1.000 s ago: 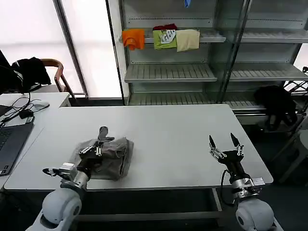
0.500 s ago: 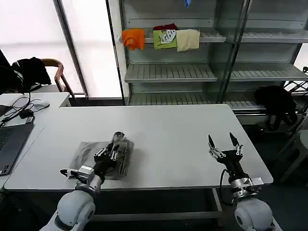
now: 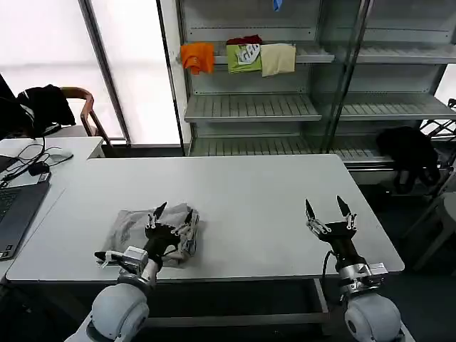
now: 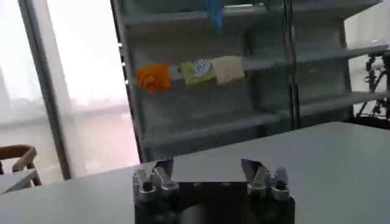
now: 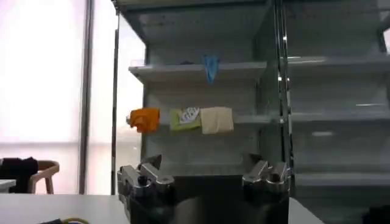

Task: Fold and organize the clothes.

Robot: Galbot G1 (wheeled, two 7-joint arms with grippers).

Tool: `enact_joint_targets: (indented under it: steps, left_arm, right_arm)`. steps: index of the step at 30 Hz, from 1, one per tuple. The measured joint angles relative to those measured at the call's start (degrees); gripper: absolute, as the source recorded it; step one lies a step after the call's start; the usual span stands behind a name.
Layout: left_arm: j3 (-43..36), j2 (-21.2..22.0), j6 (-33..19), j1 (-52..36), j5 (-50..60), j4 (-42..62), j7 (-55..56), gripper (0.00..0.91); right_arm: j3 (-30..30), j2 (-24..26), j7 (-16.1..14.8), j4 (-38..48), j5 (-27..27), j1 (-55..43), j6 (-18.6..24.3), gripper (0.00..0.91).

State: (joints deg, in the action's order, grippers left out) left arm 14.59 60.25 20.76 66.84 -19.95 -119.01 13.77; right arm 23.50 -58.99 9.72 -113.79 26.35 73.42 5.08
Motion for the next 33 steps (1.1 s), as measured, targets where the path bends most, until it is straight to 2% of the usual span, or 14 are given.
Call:
enact_joint_targets:
  steps: [8, 15, 33]
  left_arm:
    - [9.3, -2.8, 0.8, 3.9, -2.0, 1.3, -2.5, 0.907]
    - [16.4, -3.3, 1.5, 6.2, -5.7, 6.4, -6.0, 0.907]
    - [21.0, -2.5, 3.0, 4.1, -16.0, 17.4, -12.2, 0.907]
  right_arm:
    - [0.4, 0.3, -0.1, -0.2, 0.1, 0.2, 0.0, 0.907]
    - [0.0, 0.1, -0.1, -0.3, -0.1, -0.3, -0.2, 0.907]
    - [0.2, 0.1, -0.1, 0.2, -0.2, 0.0, 0.1, 0.907]
